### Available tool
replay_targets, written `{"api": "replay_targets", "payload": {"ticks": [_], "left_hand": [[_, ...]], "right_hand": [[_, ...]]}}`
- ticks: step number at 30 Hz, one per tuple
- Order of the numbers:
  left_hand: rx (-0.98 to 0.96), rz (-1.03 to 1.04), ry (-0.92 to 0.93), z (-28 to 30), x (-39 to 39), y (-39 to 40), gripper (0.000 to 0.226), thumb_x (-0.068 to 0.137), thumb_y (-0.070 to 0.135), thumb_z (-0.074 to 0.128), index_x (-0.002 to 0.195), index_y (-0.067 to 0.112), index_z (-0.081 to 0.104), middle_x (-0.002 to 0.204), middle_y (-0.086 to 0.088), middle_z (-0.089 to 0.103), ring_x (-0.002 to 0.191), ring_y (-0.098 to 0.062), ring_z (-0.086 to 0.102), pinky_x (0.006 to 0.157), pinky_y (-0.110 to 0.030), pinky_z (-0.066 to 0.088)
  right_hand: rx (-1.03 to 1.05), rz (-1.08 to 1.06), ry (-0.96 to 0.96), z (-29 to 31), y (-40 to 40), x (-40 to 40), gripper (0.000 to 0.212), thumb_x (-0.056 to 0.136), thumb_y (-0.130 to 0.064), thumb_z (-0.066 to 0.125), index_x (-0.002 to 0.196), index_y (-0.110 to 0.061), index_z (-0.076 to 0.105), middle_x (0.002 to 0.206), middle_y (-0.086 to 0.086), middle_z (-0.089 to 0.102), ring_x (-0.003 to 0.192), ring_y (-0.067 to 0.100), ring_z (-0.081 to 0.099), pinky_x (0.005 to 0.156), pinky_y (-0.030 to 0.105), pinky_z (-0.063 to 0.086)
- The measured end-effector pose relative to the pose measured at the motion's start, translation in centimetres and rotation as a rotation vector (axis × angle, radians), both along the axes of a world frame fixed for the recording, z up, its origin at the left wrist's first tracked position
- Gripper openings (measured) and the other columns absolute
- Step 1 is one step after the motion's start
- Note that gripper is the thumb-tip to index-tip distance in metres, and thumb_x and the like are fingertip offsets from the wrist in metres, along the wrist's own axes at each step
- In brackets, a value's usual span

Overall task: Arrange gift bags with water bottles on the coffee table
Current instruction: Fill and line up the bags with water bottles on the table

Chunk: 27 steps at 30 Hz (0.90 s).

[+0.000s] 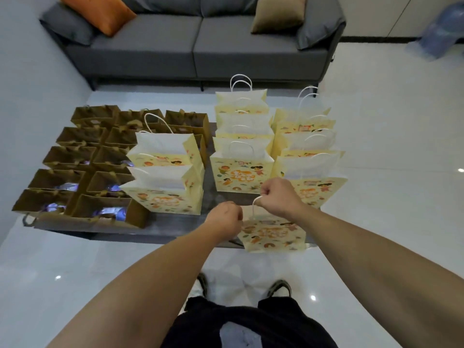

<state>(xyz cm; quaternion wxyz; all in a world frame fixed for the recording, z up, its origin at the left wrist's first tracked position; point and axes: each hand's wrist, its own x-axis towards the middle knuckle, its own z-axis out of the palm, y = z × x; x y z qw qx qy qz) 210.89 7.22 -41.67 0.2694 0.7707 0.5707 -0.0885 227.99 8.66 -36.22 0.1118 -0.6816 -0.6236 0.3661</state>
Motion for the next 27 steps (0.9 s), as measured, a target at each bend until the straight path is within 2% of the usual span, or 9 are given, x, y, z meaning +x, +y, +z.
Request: {"api": "replay_targets", "payload": {"ticks": [4, 9, 13, 20, 23, 25, 27], "left_hand": [[0.001, -0.028, -0.027, 0.1, -5.4, 0.4, 0.010, 0.094, 0.024, 0.063, 0.103, 0.020, 0.067, 0.112, -0.004, 0.062, 0.101, -0.022, 0.058, 0.086, -0.034, 0.049], [0.008, -0.106, -0.071, 1.0, -10.5, 2.2, 0.013, 0.095, 0.024, 0.059, 0.106, 0.021, 0.066, 0.116, -0.003, 0.062, 0.106, -0.022, 0.056, 0.085, -0.032, 0.045], [-0.010, -0.126, -0.077, 2.6, -12.3, 4.4, 0.017, 0.092, 0.022, 0.060, 0.104, 0.022, 0.072, 0.115, -0.004, 0.066, 0.106, -0.023, 0.060, 0.091, -0.035, 0.051], [0.005, -0.054, -0.097, 3.5, -12.1, 7.1, 0.020, 0.093, 0.022, 0.058, 0.109, 0.023, 0.071, 0.115, -0.004, 0.066, 0.108, -0.025, 0.059, 0.090, -0.036, 0.051], [0.170, -0.010, -0.112, 3.9, -12.5, 8.3, 0.021, 0.091, 0.023, 0.060, 0.112, 0.020, 0.066, 0.114, -0.001, 0.063, 0.108, -0.024, 0.055, 0.091, -0.039, 0.050], [0.308, 0.012, -0.083, 4.5, -13.4, 9.2, 0.025, 0.086, 0.022, 0.062, 0.111, 0.021, 0.060, 0.112, 0.000, 0.055, 0.107, -0.022, 0.047, 0.093, -0.038, 0.044], [0.363, 0.023, -0.040, 4.9, -14.9, 9.9, 0.026, 0.082, 0.026, 0.060, 0.107, 0.022, 0.056, 0.112, 0.002, 0.052, 0.103, -0.022, 0.043, 0.092, -0.038, 0.040]], "right_hand": [[-0.030, -0.045, -0.049, 0.8, 0.0, -4.5, 0.040, 0.072, -0.017, 0.081, 0.049, -0.013, 0.048, 0.056, 0.004, 0.041, 0.059, 0.020, 0.040, 0.056, 0.032, 0.033], [-0.038, -0.069, -0.170, 1.8, 1.0, -9.1, 0.030, 0.066, -0.017, 0.078, 0.051, -0.014, 0.052, 0.059, 0.006, 0.044, 0.063, 0.025, 0.051, 0.055, 0.033, 0.042], [-0.037, -0.117, -0.130, 2.7, 1.4, -10.8, 0.037, 0.071, -0.017, 0.080, 0.052, -0.013, 0.048, 0.058, 0.005, 0.042, 0.057, 0.017, 0.042, 0.047, 0.025, 0.030], [-0.021, -0.084, -0.180, 2.9, 3.4, -11.5, 0.022, 0.070, -0.005, 0.059, 0.059, -0.012, 0.041, 0.063, 0.008, 0.034, 0.059, 0.021, 0.035, 0.055, 0.032, 0.024], [-0.064, -0.095, -0.151, 2.0, 4.4, -10.4, 0.027, 0.071, -0.004, 0.061, 0.056, -0.013, 0.041, 0.061, 0.005, 0.037, 0.059, 0.020, 0.038, 0.052, 0.028, 0.027], [-0.106, -0.061, -0.155, 1.3, 5.4, -9.9, 0.031, 0.074, -0.004, 0.064, 0.053, -0.014, 0.042, 0.059, 0.002, 0.039, 0.060, 0.019, 0.040, 0.050, 0.027, 0.028], [-0.122, -0.032, -0.166, 0.9, 6.6, -9.8, 0.031, 0.075, -0.006, 0.064, 0.052, -0.015, 0.044, 0.059, 0.002, 0.041, 0.061, 0.019, 0.043, 0.051, 0.028, 0.030]]}}
